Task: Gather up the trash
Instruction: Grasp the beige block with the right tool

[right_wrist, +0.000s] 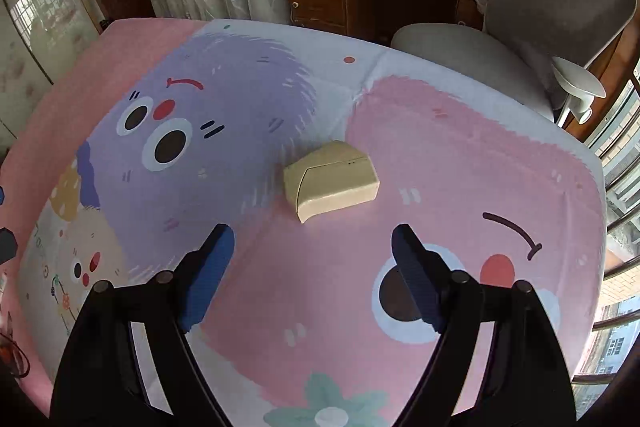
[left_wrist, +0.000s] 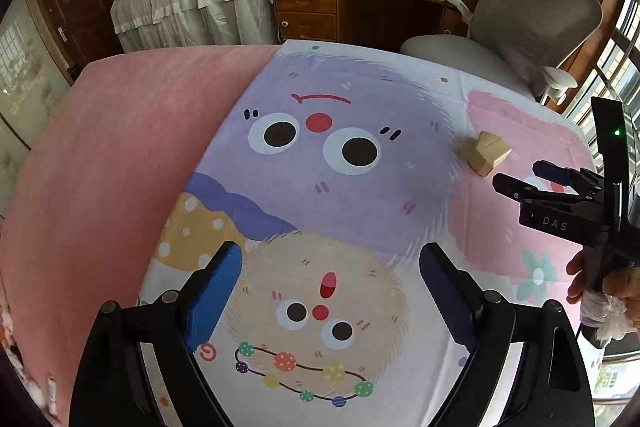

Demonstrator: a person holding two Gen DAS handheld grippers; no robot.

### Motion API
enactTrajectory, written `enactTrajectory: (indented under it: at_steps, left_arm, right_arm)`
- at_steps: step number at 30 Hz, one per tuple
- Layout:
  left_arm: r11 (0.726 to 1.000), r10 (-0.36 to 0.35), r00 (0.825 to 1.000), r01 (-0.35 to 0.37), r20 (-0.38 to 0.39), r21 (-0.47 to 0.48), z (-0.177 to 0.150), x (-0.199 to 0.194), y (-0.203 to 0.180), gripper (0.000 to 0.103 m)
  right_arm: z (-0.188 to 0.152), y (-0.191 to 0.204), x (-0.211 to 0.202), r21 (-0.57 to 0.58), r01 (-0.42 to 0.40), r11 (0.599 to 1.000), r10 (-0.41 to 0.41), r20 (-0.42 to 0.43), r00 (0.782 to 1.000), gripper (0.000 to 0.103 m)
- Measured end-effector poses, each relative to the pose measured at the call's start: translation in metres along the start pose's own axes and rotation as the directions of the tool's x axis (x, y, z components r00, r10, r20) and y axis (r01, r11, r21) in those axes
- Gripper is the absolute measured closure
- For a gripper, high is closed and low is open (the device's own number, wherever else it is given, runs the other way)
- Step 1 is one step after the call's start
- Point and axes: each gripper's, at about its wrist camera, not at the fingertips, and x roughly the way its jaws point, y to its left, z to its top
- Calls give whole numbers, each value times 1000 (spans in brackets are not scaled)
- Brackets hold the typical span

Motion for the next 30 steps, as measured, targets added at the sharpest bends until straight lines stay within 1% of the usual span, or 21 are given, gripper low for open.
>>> enactTrajectory:
  at_steps: [3, 6, 8, 9, 14, 16, 18, 19, 20, 24, 30]
  left_arm:
    - [1000, 19, 1000, -20, -23, -13, 5, 25, 0, 11]
    - [999, 29, 999, -31, -43, -32, 8, 44, 1, 11]
    - [998, 32, 998, -34, -57, -44, 8, 53, 0, 11]
    - [998, 33, 997, -36, -65, -47, 8, 58, -1, 11]
    - [998, 35, 994, -41, -100, -53, -2, 69, -1, 11]
    - [998, 32, 994, -38, -102, -52, -4, 70, -1, 11]
    - [998, 31, 994, -36, -101, -50, -5, 69, -2, 11]
    - [998, 30, 995, -35, -100, -49, -5, 67, -1, 11]
    - [998, 30, 995, -35, -99, -48, -5, 66, -1, 11]
    - [999, 28, 996, -31, -90, -40, -8, 54, 1, 11]
    - [1000, 10, 997, -10, -79, 6, -21, 21, 5, 11]
  right_arm:
    - [7, -6, 31, -43, 17, 999, -18, -29, 999, 24]
    - [10, -7, 50, -70, 33, 997, -35, -38, 999, 23]
    - [13, -6, 60, -99, 48, 994, -49, -9, 999, 21]
    - [16, -8, 63, -106, 41, 994, -41, 1, 999, 21]
    - [25, -10, 77, -112, 34, 993, -31, 23, 999, 21]
    - [26, -10, 78, -108, 38, 993, -34, 34, 999, 21]
    - [25, -11, 79, -104, 44, 994, -39, 44, 998, 24]
    - [26, -10, 78, -106, 34, 994, -28, 52, 998, 39]
    - [26, -8, 74, -116, 29, 993, -22, 57, 998, 44]
    - [25, -3, 69, -104, -8, 995, 11, 26, 1000, 45]
    - [-6, 21, 26, -64, -32, 997, 34, 32, 999, 45]
